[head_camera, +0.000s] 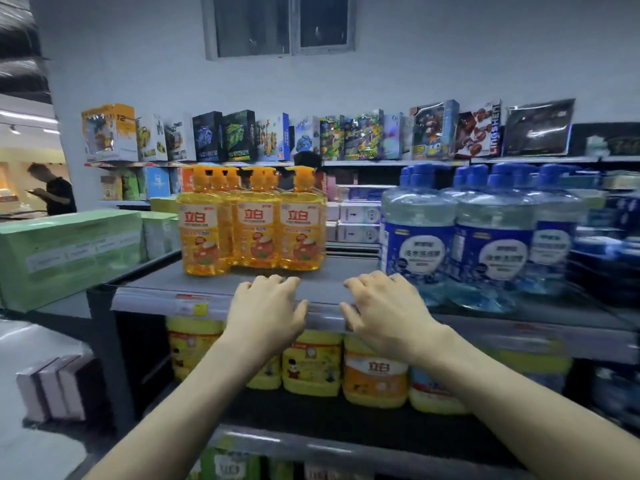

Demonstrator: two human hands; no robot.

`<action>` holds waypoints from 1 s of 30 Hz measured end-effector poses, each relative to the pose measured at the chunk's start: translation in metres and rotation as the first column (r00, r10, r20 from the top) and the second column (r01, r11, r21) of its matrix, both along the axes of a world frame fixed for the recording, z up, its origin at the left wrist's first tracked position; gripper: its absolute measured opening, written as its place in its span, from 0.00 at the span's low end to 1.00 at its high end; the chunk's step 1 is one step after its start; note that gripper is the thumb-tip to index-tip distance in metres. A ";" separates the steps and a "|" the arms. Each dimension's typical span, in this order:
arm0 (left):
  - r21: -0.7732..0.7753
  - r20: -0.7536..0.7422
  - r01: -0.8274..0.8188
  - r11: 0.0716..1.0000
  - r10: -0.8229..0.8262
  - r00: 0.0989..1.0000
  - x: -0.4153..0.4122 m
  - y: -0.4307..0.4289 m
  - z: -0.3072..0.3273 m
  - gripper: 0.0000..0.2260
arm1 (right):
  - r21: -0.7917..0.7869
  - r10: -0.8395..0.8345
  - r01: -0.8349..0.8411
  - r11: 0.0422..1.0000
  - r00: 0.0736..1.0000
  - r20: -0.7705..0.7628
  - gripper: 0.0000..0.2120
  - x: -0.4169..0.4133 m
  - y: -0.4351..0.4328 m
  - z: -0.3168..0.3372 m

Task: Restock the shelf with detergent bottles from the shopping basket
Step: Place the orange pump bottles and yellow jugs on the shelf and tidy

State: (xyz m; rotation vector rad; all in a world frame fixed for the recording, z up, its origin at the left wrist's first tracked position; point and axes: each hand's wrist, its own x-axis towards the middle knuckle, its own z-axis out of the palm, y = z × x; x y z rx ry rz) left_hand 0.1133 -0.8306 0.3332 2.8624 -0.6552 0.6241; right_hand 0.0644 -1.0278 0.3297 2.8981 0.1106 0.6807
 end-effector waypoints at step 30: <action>0.065 -0.624 0.734 0.676 -0.547 0.559 -0.277 -0.457 -0.252 0.18 | 0.158 -0.650 0.805 0.571 0.561 -0.512 0.23 -0.379 -0.338 -0.257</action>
